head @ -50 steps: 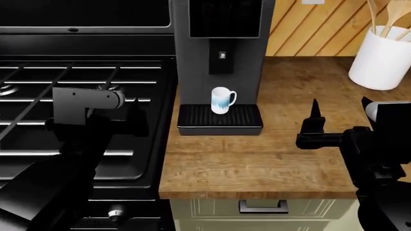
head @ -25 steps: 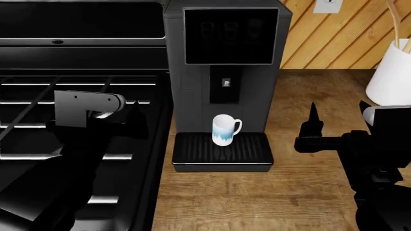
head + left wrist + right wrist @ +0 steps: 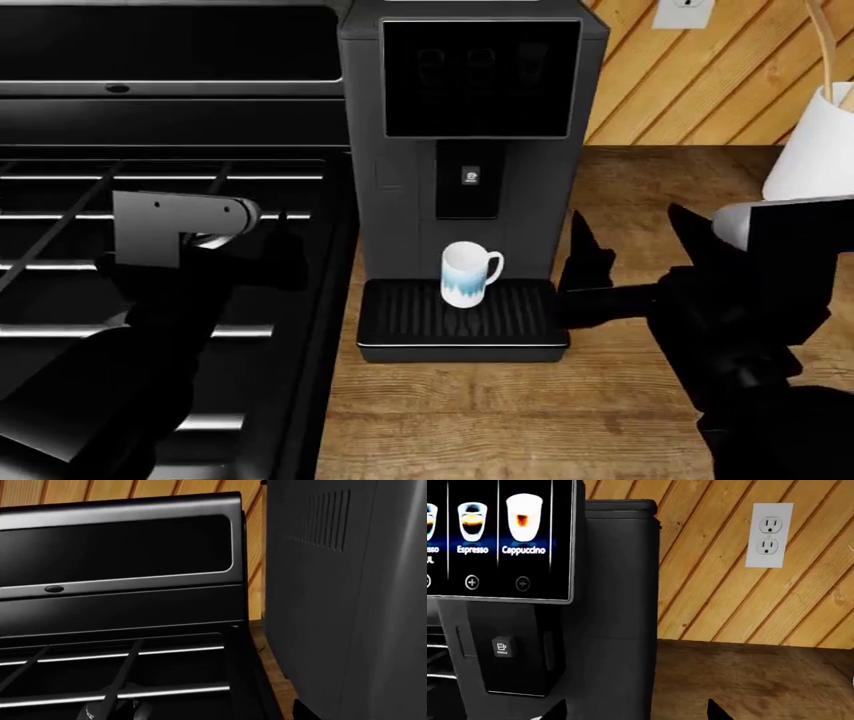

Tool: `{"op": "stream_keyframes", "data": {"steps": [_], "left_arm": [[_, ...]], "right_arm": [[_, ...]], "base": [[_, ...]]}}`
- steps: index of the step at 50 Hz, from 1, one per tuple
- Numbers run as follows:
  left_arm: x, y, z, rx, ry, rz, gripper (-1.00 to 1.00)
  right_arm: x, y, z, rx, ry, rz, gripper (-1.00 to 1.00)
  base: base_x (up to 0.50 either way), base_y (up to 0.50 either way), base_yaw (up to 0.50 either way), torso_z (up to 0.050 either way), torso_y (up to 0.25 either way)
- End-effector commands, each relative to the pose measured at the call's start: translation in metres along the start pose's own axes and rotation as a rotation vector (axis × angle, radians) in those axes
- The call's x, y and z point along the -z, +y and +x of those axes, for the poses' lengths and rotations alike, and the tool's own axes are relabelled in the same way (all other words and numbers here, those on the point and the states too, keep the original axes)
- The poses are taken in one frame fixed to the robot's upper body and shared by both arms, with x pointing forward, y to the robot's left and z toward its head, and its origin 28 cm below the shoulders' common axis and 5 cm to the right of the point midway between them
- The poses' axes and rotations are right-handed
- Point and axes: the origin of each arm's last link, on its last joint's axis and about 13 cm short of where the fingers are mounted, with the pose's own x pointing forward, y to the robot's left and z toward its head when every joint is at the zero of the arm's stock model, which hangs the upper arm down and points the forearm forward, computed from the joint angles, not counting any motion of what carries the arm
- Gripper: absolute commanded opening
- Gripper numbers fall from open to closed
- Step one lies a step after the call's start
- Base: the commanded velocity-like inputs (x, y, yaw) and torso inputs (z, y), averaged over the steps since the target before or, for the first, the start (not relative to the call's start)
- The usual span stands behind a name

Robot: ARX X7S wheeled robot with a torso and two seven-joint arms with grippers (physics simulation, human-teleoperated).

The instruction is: Press the button on the coffee machine to serve coffee.

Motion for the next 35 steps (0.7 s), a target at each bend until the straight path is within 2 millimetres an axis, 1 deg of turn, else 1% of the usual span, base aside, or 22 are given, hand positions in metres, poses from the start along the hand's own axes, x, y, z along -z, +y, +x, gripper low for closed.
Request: {"op": "stream_keyframes", "data": {"steps": [1, 3, 10, 20, 24, 27, 28, 29, 32, 33, 35], "left_arm": [[0.002, -0.002, -0.001, 0.003, 0.004, -0.001, 1.00], [0.002, -0.002, 0.000, 0.003, 0.004, -0.001, 1.00], [0.003, -0.001, 0.000, 0.004, 0.005, 0.001, 1.00], [0.004, -0.001, -0.001, 0.008, 0.009, 0.002, 1.00], [0.004, 0.002, -0.003, 0.007, 0.009, 0.001, 1.00], [0.005, 0.000, -0.002, 0.006, 0.011, 0.000, 1.00], [0.005, -0.001, -0.001, 0.006, 0.011, -0.002, 1.00], [0.006, -0.002, -0.001, 0.007, 0.011, -0.002, 1.00], [0.007, -0.001, -0.001, 0.010, 0.015, -0.001, 1.00], [0.007, 0.001, -0.001, 0.010, 0.016, -0.001, 1.00], [0.007, 0.000, -0.001, 0.010, 0.015, -0.001, 1.00]], "right_arm": [[-0.025, 0.025, -0.018, -0.222, 0.004, 0.030, 1.00], [-0.028, 0.031, -0.019, -0.266, 0.005, 0.025, 1.00], [-0.037, 0.042, -0.017, -0.330, -0.005, 0.002, 1.00], [-0.028, 0.055, -0.002, -0.386, 0.035, 0.021, 1.00], [-0.029, 0.054, 0.002, -0.367, 0.040, -0.005, 1.00], [-0.029, 0.052, 0.004, -0.349, 0.049, -0.012, 1.00], [-0.027, 0.050, 0.006, -0.291, 0.062, -0.051, 1.00], [-0.027, 0.049, 0.006, -0.272, 0.067, -0.072, 1.00], [-0.030, 0.050, 0.007, -0.277, 0.035, -0.047, 1.00], [-0.031, 0.051, 0.007, -0.264, 0.014, -0.057, -1.00], [-0.031, 0.051, 0.009, -0.260, 0.016, -0.059, -1.00]], "base": [[0.00, 0.00, 0.00, 0.000, 0.000], [0.00, 0.00, 0.00, 0.000, 0.000], [0.00, 0.00, 0.00, 0.000, 0.000], [0.00, 0.00, 0.00, 0.000, 0.000], [0.00, 0.00, 0.00, 0.000, 0.000], [0.00, 0.00, 0.00, 0.000, 0.000], [0.00, 0.00, 0.00, 0.000, 0.000], [0.00, 0.00, 0.00, 0.000, 0.000], [0.00, 0.00, 0.00, 0.000, 0.000], [0.00, 0.00, 0.00, 0.000, 0.000], [0.00, 0.00, 0.00, 0.000, 0.000]]}}
